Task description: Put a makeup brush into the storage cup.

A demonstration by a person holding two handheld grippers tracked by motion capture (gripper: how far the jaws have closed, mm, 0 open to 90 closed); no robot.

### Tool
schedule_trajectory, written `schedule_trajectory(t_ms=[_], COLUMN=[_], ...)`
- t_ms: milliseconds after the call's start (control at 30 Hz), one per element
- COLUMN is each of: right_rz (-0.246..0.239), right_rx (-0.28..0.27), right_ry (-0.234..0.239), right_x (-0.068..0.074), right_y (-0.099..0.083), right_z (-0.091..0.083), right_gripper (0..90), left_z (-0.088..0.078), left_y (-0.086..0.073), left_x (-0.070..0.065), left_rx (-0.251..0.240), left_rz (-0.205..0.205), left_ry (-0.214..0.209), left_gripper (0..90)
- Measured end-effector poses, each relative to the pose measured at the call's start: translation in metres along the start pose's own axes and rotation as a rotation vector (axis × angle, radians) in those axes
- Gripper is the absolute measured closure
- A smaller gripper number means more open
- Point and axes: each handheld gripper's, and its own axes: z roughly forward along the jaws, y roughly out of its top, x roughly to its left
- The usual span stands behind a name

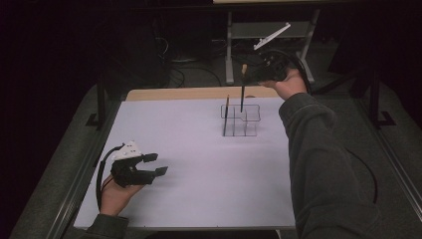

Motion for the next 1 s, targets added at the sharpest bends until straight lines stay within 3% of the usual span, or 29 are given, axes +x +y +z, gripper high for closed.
schedule_trajectory(t_ms=[233, 333, 400, 733, 800, 833, 1000], right_rz=[0.009, 0.043, 0.018, 0.052, 0.036, 0.064, 0.054], right_rx=[0.005, 0.01, 0.014, 0.027, 0.027, 0.026, 0.033], right_ry=[-0.003, -0.004, -0.012, -0.016, -0.022, -0.017, -0.028], right_x=[-0.005, -0.005, -0.007, -0.007, -0.01, -0.008, -0.01], right_y=[-0.001, -0.001, -0.002, -0.002, -0.004, -0.004, -0.008], right_z=[0.004, 0.006, 0.008, 0.016, 0.018, 0.018, 0.023], right_gripper=[83.0, 83.0, 83.0, 83.0, 82.9, 82.9, 82.9], left_z=[0.0, 0.0, 0.0, 0.0, 0.0, 0.0, 0.0], left_y=[0.0, 0.0, 0.0, -0.001, -0.001, 0.0, 0.0], left_x=[0.001, 0.001, 0.0, 0.001, 0.001, 0.001, 0.0], left_rx=[0.005, 0.003, 0.005, 0.007, 0.006, 0.005, 0.002], left_rz=[0.001, -0.001, 0.001, 0.004, 0.001, 0.003, 0.003], left_ry=[-0.002, -0.002, -0.001, -0.002, -0.006, -0.008, -0.005], left_gripper=[36.3, 36.3, 36.3, 36.2, 35.9, 35.6, 34.9])
